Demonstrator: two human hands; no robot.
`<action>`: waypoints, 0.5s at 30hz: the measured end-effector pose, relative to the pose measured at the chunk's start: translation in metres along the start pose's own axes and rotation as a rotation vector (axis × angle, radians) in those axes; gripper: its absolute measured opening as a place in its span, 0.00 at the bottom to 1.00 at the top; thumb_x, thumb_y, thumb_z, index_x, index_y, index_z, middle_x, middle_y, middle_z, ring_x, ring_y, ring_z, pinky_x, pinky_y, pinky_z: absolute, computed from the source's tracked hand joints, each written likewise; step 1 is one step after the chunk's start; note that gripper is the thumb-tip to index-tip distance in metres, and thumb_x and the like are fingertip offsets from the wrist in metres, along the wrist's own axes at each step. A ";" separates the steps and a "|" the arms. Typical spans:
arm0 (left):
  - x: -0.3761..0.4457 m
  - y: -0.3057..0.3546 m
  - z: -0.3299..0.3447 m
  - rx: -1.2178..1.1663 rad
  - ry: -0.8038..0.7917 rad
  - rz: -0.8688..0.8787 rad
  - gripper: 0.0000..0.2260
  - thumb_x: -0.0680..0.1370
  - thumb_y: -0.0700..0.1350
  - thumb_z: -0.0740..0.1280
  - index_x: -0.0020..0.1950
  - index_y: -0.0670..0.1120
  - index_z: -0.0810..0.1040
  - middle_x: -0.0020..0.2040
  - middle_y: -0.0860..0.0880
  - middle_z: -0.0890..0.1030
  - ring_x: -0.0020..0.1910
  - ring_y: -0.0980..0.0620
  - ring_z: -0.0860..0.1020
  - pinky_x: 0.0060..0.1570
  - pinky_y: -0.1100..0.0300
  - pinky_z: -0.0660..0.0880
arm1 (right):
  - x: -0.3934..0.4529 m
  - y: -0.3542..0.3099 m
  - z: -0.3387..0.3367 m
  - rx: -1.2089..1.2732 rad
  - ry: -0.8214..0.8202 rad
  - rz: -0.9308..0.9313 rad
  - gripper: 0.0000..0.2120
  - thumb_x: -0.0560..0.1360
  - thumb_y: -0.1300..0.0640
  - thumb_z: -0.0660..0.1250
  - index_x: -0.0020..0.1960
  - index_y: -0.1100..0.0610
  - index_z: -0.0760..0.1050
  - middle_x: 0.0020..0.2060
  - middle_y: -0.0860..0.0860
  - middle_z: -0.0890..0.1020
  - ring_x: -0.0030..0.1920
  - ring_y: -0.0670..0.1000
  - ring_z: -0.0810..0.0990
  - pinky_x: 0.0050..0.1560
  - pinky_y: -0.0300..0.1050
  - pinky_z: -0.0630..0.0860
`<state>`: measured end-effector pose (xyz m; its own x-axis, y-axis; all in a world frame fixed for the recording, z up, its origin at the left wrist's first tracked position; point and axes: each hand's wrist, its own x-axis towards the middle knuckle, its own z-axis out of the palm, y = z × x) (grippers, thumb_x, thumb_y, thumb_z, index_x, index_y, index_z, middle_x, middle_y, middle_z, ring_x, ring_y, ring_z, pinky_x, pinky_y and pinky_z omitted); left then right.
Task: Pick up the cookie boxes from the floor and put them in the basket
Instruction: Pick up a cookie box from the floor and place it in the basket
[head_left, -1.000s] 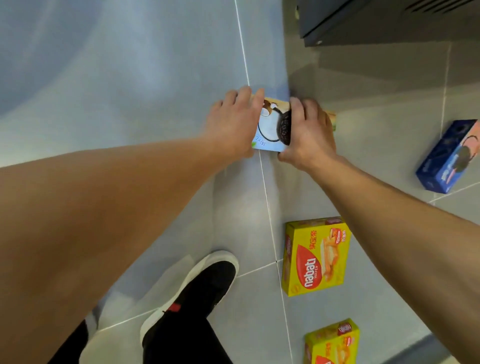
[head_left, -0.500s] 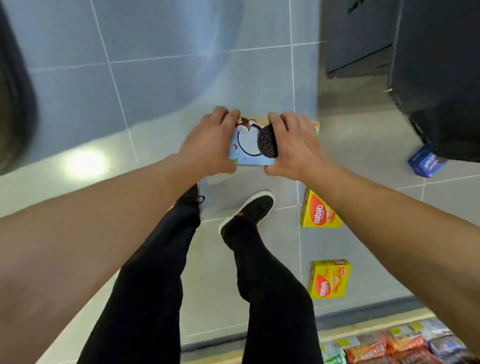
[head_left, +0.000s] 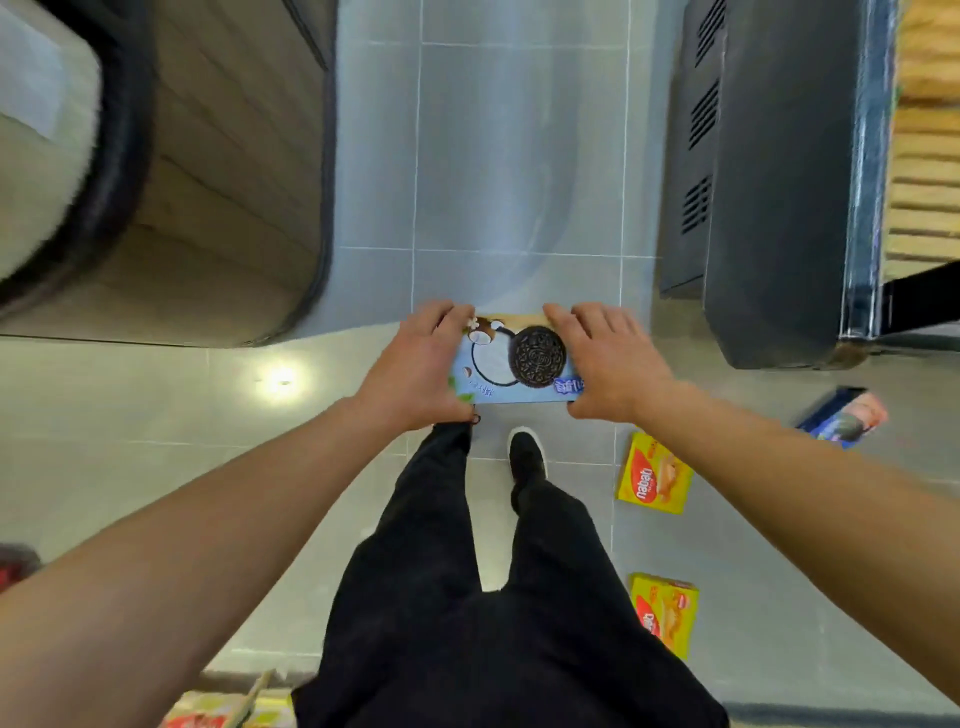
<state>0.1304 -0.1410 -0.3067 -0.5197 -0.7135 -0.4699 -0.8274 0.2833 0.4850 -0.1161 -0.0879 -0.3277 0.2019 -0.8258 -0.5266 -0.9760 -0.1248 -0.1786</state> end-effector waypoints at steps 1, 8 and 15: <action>-0.020 0.003 -0.004 0.001 0.016 -0.038 0.48 0.59 0.53 0.78 0.74 0.48 0.60 0.69 0.49 0.64 0.66 0.47 0.67 0.62 0.54 0.72 | -0.007 -0.012 -0.009 -0.038 0.006 -0.038 0.55 0.59 0.44 0.74 0.78 0.50 0.49 0.67 0.54 0.66 0.67 0.59 0.65 0.70 0.54 0.60; -0.149 0.004 -0.002 -0.102 0.258 -0.309 0.50 0.59 0.54 0.80 0.75 0.50 0.58 0.69 0.50 0.62 0.65 0.48 0.69 0.61 0.53 0.74 | -0.030 -0.091 -0.055 -0.253 0.081 -0.351 0.52 0.58 0.43 0.73 0.76 0.48 0.51 0.64 0.53 0.68 0.64 0.58 0.67 0.69 0.55 0.62; -0.278 -0.027 -0.009 -0.187 0.504 -0.571 0.51 0.60 0.52 0.79 0.77 0.50 0.56 0.71 0.50 0.61 0.67 0.48 0.66 0.62 0.53 0.73 | -0.035 -0.220 -0.094 -0.378 0.096 -0.668 0.52 0.61 0.42 0.73 0.77 0.47 0.48 0.68 0.52 0.66 0.68 0.57 0.65 0.72 0.53 0.59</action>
<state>0.2996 0.0442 -0.1824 0.1718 -0.9337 -0.3140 -0.8643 -0.2958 0.4067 0.0835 -0.0831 -0.1915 0.7669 -0.5507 -0.3296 -0.6143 -0.7785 -0.1285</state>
